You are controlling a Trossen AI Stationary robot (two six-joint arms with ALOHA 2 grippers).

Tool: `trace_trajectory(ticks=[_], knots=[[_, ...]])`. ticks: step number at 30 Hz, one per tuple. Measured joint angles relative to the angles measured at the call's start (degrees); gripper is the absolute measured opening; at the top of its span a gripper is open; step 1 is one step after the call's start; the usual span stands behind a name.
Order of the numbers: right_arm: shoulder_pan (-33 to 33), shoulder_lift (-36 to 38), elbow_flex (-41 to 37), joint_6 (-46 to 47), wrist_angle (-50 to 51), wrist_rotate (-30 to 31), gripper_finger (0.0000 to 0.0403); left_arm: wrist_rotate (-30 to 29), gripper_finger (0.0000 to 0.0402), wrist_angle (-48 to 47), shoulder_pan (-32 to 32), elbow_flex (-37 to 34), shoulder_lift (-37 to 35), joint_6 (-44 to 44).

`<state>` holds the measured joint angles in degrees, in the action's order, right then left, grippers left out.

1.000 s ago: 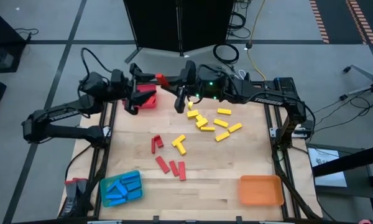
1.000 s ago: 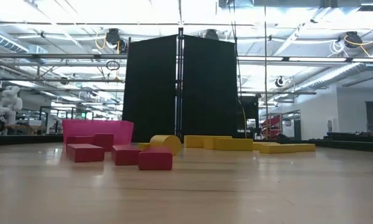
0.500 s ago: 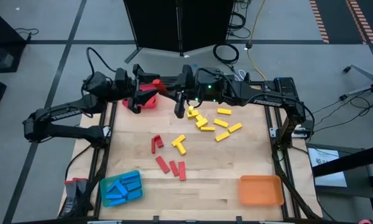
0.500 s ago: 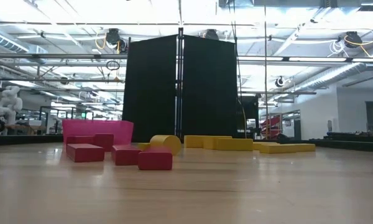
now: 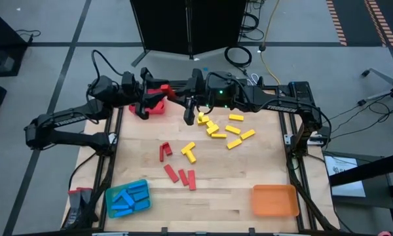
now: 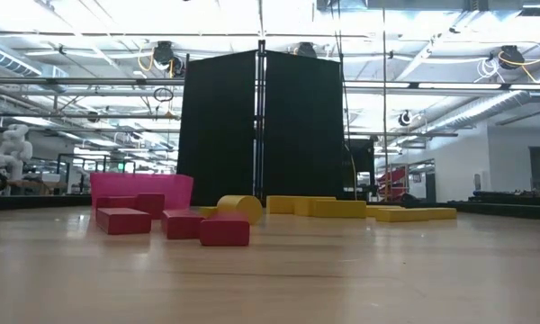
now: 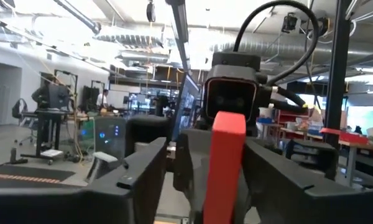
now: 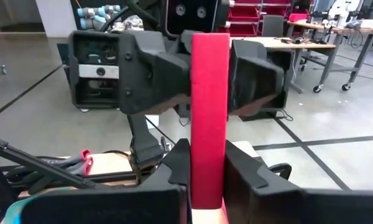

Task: Sort blocks
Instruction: Put the red block into the red bin

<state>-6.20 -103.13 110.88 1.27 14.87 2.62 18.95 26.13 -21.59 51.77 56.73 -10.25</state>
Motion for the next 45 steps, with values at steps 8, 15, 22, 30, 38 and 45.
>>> trace_trajectory(ticks=[8, 15, 22, 30, 38, 45], knots=[[0.28, 0.0, 0.01, 0.2, 0.36, 0.38, 0.0037, 0.72, 0.0132, 0.68, 0.68, 0.0, 1.74, -1.47], [0.37, 0.09, 0.13, 1.62, 0.31, -0.65, 0.0037, 1.67, 0.0063, 2.45, 0.86, 0.0, 1.77, -0.97], [0.28, 0.09, 0.17, 1.55, 0.44, -1.23, 0.0037, 1.35, 0.0063, 3.02, 0.82, 0.0, 1.82, -1.05], [0.25, 0.09, 0.07, -0.89, 1.61, -1.5, 0.0182, -1.54, 0.0063, 2.59, 0.67, 0.0, 1.37, -1.81], [-0.5, 5.11, -0.08, 5.63, 12.79, 1.99, 0.0309, -16.38, 0.0063, -17.64, -3.79, 0.07, -2.83, 3.25], [-0.43, 13.22, -0.03, 6.26, 20.06, 1.98, 0.0292, -34.5, 0.0063, -44.6, -12.48, -0.39, -2.4, -1.36]])
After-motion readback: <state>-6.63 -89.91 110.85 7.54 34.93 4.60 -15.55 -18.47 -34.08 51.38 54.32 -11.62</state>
